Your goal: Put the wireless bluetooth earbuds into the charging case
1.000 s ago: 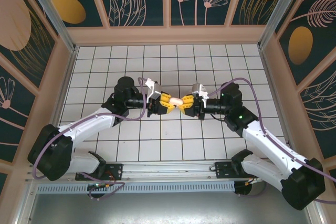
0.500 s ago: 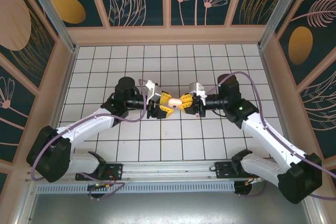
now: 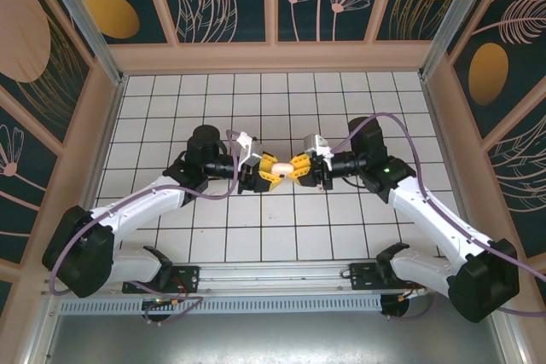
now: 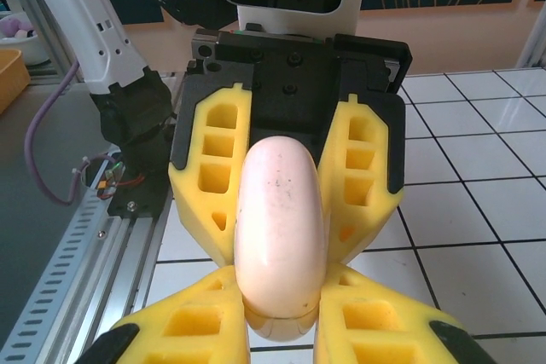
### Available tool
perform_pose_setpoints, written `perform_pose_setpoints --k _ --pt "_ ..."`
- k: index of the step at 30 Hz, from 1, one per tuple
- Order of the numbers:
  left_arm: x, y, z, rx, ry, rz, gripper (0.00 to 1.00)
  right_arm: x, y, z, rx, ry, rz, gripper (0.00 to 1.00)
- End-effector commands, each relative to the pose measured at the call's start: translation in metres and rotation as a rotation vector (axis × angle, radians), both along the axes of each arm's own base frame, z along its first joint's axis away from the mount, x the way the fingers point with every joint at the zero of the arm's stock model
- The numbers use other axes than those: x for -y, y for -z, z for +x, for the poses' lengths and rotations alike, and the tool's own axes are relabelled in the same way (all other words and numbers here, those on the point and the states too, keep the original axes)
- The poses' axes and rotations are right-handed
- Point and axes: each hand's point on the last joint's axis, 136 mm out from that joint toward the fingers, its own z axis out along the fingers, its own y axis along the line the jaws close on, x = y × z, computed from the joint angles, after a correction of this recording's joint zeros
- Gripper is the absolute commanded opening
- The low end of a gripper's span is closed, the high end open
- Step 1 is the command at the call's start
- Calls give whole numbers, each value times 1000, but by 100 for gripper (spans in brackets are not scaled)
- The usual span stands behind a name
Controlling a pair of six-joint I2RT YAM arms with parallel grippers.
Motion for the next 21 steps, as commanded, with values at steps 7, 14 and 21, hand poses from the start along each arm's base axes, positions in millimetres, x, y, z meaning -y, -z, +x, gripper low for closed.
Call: perform_pose_setpoints --k 7,14,21 --pt "2 -23 0 63 4 -50 30 0 -10 0 4 -4 30 20" --pt "1 -22 0 66 -1 -46 28 0 -12 3 -7 15 33 23" --pt "1 -27 1 73 -22 -60 41 -1 -11 1 -45 10 49 21"
